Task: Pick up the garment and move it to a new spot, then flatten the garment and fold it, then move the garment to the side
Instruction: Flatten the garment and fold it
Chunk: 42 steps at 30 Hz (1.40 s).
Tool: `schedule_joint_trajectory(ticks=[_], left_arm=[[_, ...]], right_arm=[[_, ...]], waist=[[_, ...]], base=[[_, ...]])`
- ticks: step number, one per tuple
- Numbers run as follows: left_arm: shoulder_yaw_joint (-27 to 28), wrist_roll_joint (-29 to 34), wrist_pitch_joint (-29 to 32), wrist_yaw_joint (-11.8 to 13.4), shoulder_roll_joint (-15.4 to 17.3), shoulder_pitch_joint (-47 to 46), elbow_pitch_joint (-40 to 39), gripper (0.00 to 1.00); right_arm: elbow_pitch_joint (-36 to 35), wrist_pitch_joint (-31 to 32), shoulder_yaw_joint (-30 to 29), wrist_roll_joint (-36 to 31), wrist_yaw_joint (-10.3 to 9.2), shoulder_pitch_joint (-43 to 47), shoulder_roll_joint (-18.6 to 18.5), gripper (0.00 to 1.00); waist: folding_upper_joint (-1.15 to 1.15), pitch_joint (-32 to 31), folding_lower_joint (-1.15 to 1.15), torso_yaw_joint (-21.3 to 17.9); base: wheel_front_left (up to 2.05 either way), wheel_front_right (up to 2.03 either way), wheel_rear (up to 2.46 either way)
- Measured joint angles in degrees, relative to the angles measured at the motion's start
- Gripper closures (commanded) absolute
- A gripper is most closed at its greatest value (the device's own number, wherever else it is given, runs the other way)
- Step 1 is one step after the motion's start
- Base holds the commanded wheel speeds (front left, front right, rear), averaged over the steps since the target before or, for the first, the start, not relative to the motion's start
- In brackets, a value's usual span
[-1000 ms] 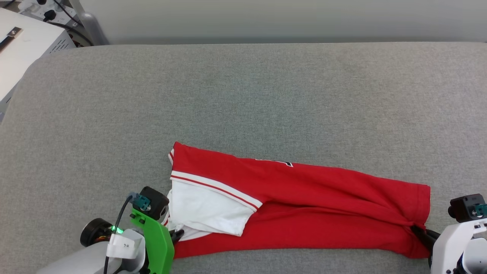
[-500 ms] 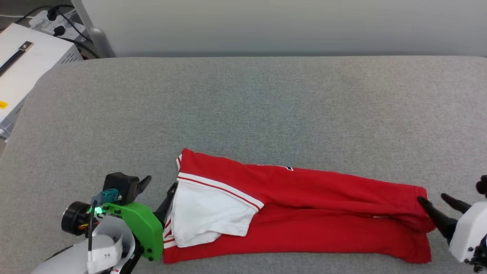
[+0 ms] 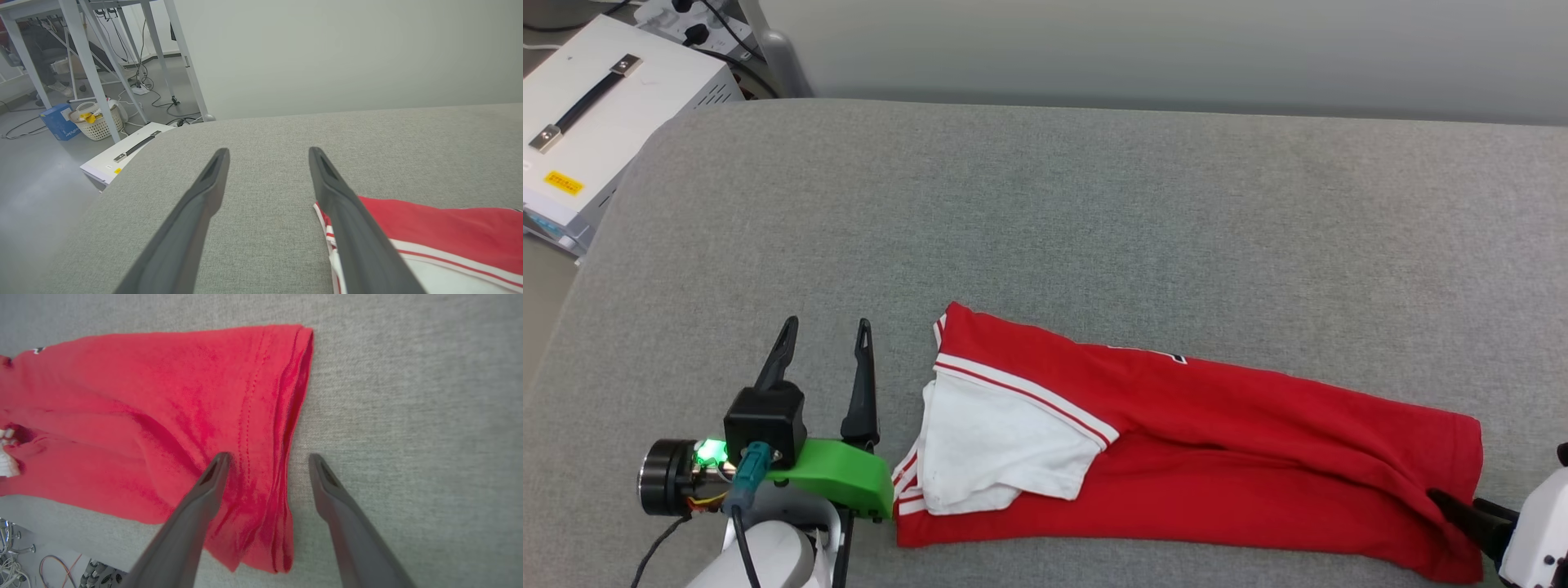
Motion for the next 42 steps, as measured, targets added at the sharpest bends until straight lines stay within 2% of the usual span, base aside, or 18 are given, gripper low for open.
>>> schedule_joint_trajectory(ticks=[7, 12, 13, 19, 27, 30, 35, 42], left_arm=[[7.3, 7.6, 0.0, -3.4, -6.5, 4.5, 0.5, 0.00], [12.1, 12.3, 0.0, -7.1, -11.3, 6.6, 2.4, 0.00], [15.4, 15.3, 0.0, -10.0, -13.9, 7.8, 3.7, 0.00], [19.9, 19.1, 0.0, -13.2, -16.6, 9.5, 4.5, 0.00], [23.8, 22.8, 0.0, -16.9, -19.4, 10.8, 5.8, 0.00], [24.9, 23.6, 0.0, -18.0, -20.3, 10.9, 5.9, 0.00], [26.3, 25.3, 0.0, -19.7, -21.4, 11.8, 6.4, 0.00], [27.8, 26.8, 0.0, -21.7, -22.7, 12.1, 7.1, 0.00]], right_arm=[[2.7, -0.2, 4.0, 1.5, -0.03, -2.3, 1.1, 0.00], [4.1, -1.5, 7.3, 2.8, -0.07, -3.9, 1.4, 0.00], [5.1, -3.3, 9.3, 3.0, -0.07, -4.9, 0.4, 1.00], [6.6, -6.2, 11.0, 2.7, 0.07, -6.1, -1.7, 1.00], [9.9, -8.8, 8.3, 0.6, 0.05, -6.9, -9.2, 1.00], [10.4, -8.8, 7.2, -0.4, 0.05, -6.9, -10.6, 1.00], [9.0, -7.1, 6.3, -0.8, 0.01, -6.6, -10.8, 1.00], [-1.8, -4.8, 6.8, 0.7, 0.01, -4.3, -8.8, 1.00]], waist=[[0.00, 1.2, 0.00, 0.6], [0.00, 1.6, 0.00, 0.6], [0.00, 1.4, 0.00, 0.5], [0.00, 0.4, 0.00, 0.3], [0.00, -1.1, 0.00, 0.3], [0.00, -1.6, 0.00, 0.2], [0.00, -2.2, 0.00, 0.2], [0.00, -3.0, 0.00, 0.5]], base=[[0.00, 0.00, 0.00], [0.00, 0.00, 0.00], [0.00, 0.00, 0.00], [0.00, 0.00, 0.00], [0.00, 0.00, 0.00], [0.00, 0.00, 0.00], [0.00, 0.00, 0.00], [0.00, 0.00, 0.00]])
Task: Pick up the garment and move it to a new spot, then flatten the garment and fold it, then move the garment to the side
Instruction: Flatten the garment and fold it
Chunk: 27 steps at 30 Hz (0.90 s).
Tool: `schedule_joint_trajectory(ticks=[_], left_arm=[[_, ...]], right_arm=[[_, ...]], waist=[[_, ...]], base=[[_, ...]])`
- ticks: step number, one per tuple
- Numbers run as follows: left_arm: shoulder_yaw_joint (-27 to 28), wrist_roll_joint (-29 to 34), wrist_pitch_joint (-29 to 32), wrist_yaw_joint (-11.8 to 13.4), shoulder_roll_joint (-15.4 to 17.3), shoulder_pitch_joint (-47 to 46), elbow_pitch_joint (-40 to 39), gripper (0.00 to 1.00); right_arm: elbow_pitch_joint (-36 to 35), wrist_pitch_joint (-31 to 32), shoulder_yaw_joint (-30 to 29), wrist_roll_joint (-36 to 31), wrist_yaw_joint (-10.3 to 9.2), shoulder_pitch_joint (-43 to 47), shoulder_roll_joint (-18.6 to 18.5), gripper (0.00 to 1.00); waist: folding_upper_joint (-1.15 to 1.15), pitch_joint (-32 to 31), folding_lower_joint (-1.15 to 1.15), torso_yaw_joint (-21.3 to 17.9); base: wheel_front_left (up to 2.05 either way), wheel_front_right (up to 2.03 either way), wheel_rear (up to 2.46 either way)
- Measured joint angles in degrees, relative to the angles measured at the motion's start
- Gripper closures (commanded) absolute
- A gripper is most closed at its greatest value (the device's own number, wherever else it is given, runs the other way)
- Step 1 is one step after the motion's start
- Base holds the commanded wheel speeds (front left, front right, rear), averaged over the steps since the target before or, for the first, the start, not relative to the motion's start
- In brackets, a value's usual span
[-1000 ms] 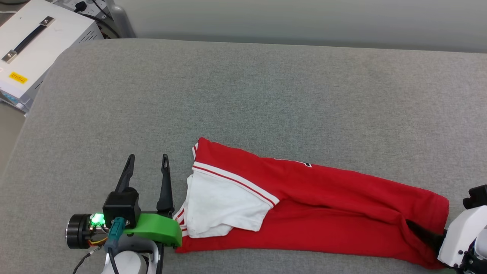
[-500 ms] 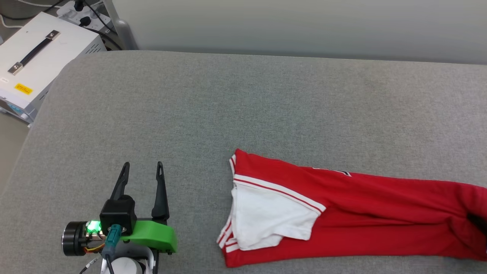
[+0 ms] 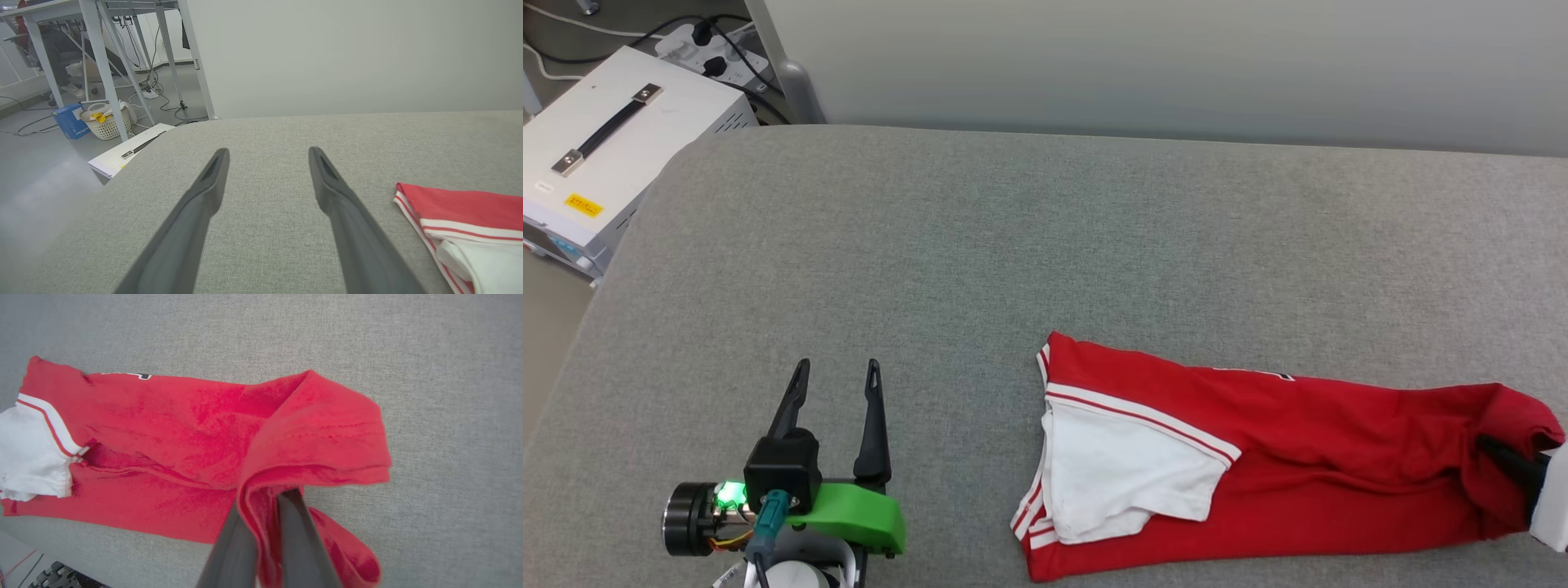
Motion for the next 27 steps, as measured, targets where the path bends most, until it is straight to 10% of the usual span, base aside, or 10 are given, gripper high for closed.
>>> schedule_joint_trajectory(ticks=[12, 27], left_arm=[[1.7, 2.1, 0.0, -2.5, -2.0, 0.0, 0.5, 0.00], [3.1, 3.6, 0.0, -4.4, -3.9, -0.9, 1.0, 0.00]], right_arm=[[-15.1, 5.5, 10.6, -6.0, -0.01, -4.6, 4.8, 1.00], [-4.7, 4.2, 33.4, -10.3, -0.01, -24.4, 14.9, 1.00]], waist=[[0.00, 1.0, 0.00, 0.6], [0.00, 3.8, 0.00, 2.7]], base=[[0.00, 0.00, 0.00], [0.00, 0.00, 0.00]])
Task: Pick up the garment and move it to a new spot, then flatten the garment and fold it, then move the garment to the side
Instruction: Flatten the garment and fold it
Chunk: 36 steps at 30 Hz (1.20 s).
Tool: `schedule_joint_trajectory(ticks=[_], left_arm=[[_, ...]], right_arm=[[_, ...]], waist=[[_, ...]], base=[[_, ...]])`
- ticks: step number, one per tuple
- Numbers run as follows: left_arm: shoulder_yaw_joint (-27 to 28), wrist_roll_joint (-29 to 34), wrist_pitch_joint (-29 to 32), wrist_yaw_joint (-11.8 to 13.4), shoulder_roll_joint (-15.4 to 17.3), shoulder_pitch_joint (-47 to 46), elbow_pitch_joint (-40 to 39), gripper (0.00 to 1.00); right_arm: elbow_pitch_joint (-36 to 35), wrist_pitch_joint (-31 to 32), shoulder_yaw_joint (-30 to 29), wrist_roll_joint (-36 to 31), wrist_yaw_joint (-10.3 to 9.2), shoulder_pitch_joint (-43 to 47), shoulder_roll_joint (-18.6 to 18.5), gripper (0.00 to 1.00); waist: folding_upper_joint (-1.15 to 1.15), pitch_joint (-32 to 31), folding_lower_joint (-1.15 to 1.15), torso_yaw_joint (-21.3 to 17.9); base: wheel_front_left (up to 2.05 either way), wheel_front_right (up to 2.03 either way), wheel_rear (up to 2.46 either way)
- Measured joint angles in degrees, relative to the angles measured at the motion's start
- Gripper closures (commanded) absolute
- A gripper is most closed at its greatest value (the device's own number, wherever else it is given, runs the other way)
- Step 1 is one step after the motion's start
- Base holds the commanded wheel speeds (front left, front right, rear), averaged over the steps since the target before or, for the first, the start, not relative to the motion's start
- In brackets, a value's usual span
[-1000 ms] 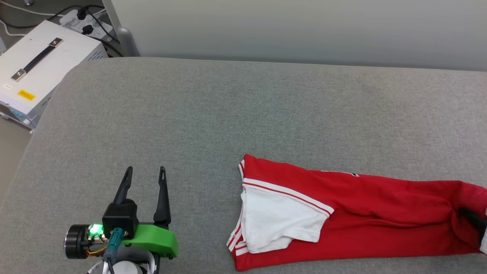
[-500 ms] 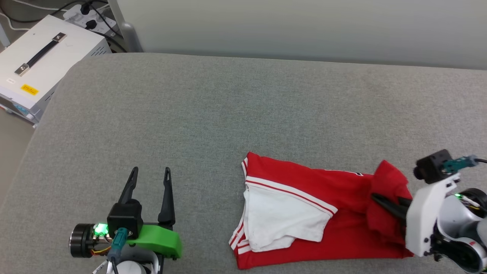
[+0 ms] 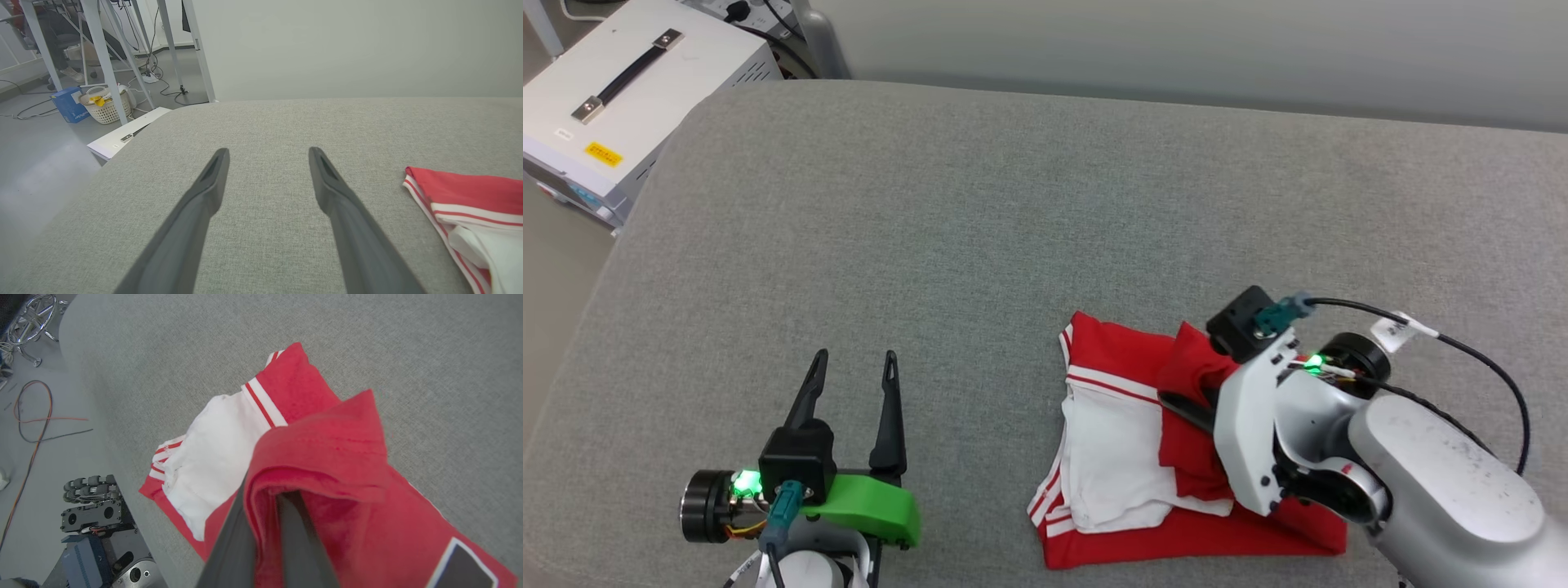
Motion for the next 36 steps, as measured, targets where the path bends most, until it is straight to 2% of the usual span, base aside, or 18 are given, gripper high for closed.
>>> schedule_joint_trajectory(ticks=[9, 16, 17, 18, 23, 27, 31, 36], left_arm=[[-0.1, 0.5, 0.0, -0.5, -1.3, -2.1, 0.3, 0.00], [0.1, 0.8, 0.0, -0.6, -1.9, -2.3, 0.9, 0.00], [0.3, 0.8, 0.0, -0.6, -2.0, -2.3, 0.9, 0.00], [0.5, 0.8, 0.0, -0.6, -2.0, -2.2, 1.0, 0.00], [1.0, 1.2, 0.0, -0.6, -2.2, -1.7, 1.3, 0.00], [1.7, 1.7, 0.0, -0.7, -2.2, -1.1, 1.0, 0.00], [2.1, 1.9, 0.0, -0.9, -2.2, -0.2, 0.8, 0.00], [2.2, 2.0, 0.0, -1.0, -2.2, 0.7, 0.4, 0.00]], right_arm=[[13.6, -3.6, 8.8, -1.6, 0.00, -6.7, 6.5, 1.00], [19.7, -6.5, 13.5, -0.2, 0.00, -7.5, 7.6, 1.00], [19.8, -7.6, 13.6, 0.5, 0.00, -7.6, 7.6, 0.73], [19.9, -8.8, 13.6, 1.1, 0.00, -7.6, 7.5, 0.00], [16.9, -16.2, 11.6, 2.0, 0.00, -7.5, 5.1, 0.00], [13.2, -22.7, 5.5, 1.1, 0.00, -6.6, 1.2, 0.00], [12.1, -29.9, -4.7, -4.3, 0.00, -4.0, -1.4, 0.00], [11.9, -39.0, -19.6, -14.4, 0.00, 1.1, -0.3, 0.00]], waist=[[0.00, 2.3, 0.00, 1.1], [0.00, 2.6, 0.00, 1.6], [0.00, 2.5, 0.00, 1.5], [0.00, 2.2, 0.00, 1.3], [0.00, 0.6, 0.00, 0.4], [0.00, -0.8, 0.00, -0.6], [0.00, -2.0, 0.00, -1.9], [0.00, -3.4, 0.00, -3.1]], base=[[0.00, 0.00, 0.00], [0.00, 0.00, 0.00], [0.00, 0.00, 0.00], [0.00, 0.00, 0.00], [0.00, 0.00, 0.00], [0.00, 0.00, 0.00], [0.00, 0.00, 0.00], [0.00, 0.00, 0.00]])
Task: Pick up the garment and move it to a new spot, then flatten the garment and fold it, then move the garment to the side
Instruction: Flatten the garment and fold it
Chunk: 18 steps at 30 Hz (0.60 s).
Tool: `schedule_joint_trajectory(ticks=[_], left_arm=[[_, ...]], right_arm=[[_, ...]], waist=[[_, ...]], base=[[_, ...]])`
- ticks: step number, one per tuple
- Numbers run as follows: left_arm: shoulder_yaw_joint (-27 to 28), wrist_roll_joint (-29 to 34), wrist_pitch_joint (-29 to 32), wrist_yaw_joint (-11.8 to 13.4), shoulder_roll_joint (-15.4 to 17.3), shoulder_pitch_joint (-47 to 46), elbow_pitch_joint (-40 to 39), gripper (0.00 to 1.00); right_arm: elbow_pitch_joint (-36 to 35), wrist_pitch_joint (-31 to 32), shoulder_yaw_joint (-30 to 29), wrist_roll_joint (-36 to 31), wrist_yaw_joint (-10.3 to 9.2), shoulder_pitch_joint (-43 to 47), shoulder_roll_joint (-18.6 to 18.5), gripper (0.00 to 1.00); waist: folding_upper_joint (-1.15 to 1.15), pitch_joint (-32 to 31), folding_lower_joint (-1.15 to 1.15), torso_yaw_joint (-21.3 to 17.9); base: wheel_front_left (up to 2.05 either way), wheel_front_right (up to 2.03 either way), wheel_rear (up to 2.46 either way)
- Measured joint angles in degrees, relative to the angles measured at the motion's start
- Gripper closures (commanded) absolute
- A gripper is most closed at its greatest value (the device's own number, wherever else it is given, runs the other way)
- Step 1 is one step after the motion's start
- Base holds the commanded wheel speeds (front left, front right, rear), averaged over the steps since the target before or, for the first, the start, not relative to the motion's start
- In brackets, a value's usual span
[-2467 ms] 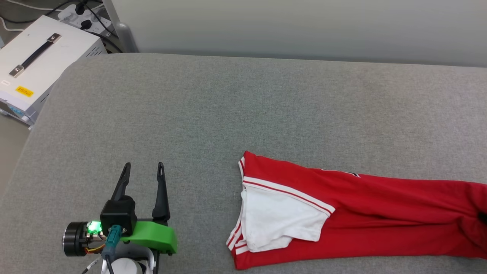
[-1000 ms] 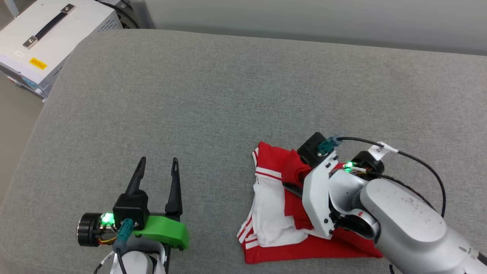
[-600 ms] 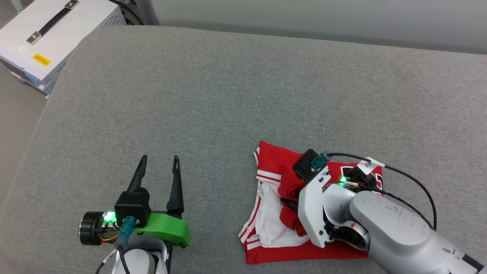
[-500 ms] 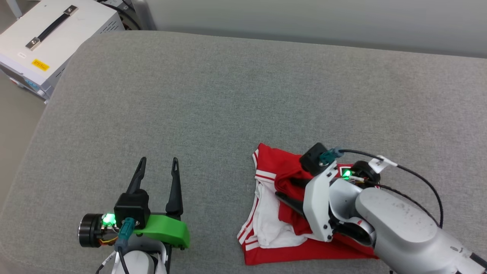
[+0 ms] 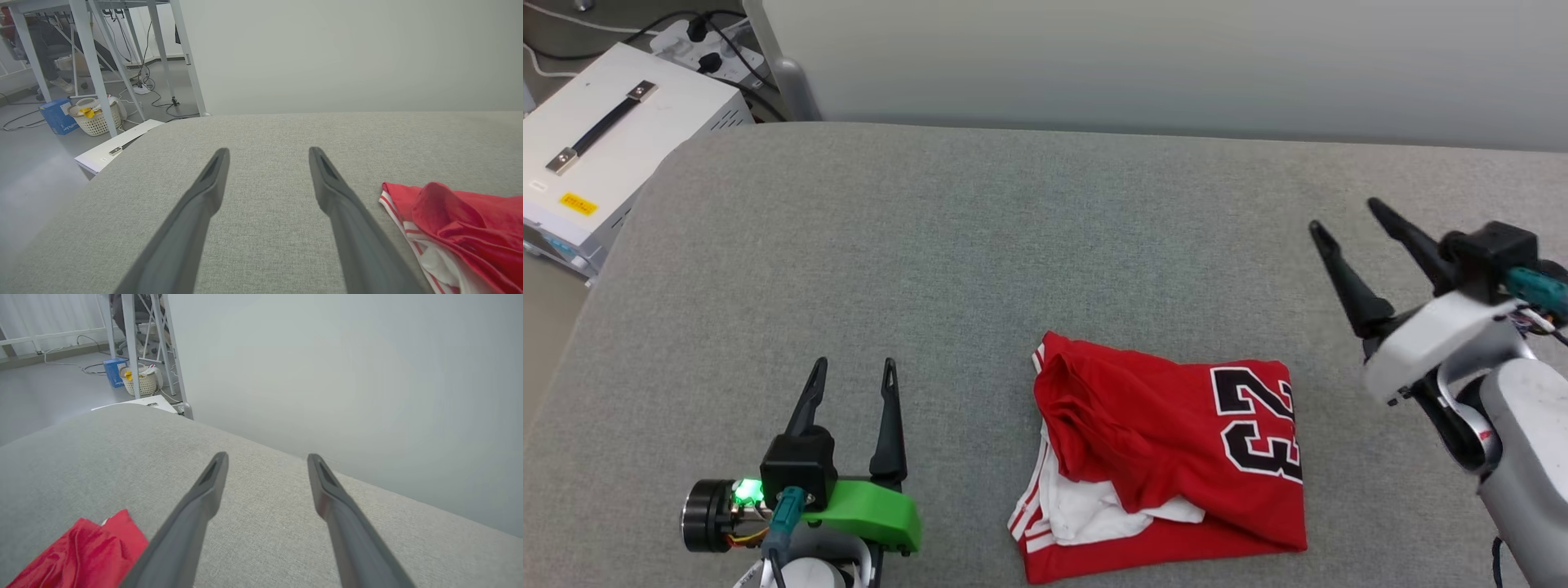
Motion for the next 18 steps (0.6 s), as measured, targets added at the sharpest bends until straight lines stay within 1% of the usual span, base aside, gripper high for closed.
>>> schedule_joint_trajectory(ticks=[3, 6, 9, 13, 18], left_arm=[[0.0, 0.3, 0.0, 0.0, 0.0, 0.2, -0.2, 0.00], [0.0, 0.4, 0.0, -0.1, 0.0, 0.3, -0.6, 0.00], [0.0, 0.4, 0.0, -0.1, 0.0, 0.7, -1.0, 0.00], [0.0, 0.4, 0.0, -0.4, 0.0, 1.8, -1.2, 0.00], [0.0, 0.4, 0.0, -0.5, 0.0, 2.4, -1.3, 0.00]], right_arm=[[-0.2, -3.9, -7.7, -6.1, 0.00, 4.0, 2.5, 0.00], [-1.4, -5.9, -14.1, -11.3, 0.00, 8.0, 5.4, 0.00], [-3.4, -6.8, -19.0, -14.8, 0.01, 11.7, 8.4, 0.00], [-6.7, -7.1, -23.0, -17.1, 0.01, 16.7, 12.0, 0.00], [-11.2, -7.2, -26.0, -17.5, 0.01, 22.6, 15.5, 0.00]], waist=[[0.00, -0.8, 0.00, -0.4], [0.00, -1.5, 0.00, -0.6], [0.00, -2.1, 0.00, -0.7], [0.00, -2.8, 0.00, -0.7], [0.00, -3.5, 0.00, -0.5]], base=[[0.00, 0.00, 0.00], [0.00, 0.00, 0.00], [0.00, 0.00, 0.00], [0.00, 0.00, 0.00], [0.00, 0.00, 0.00]])
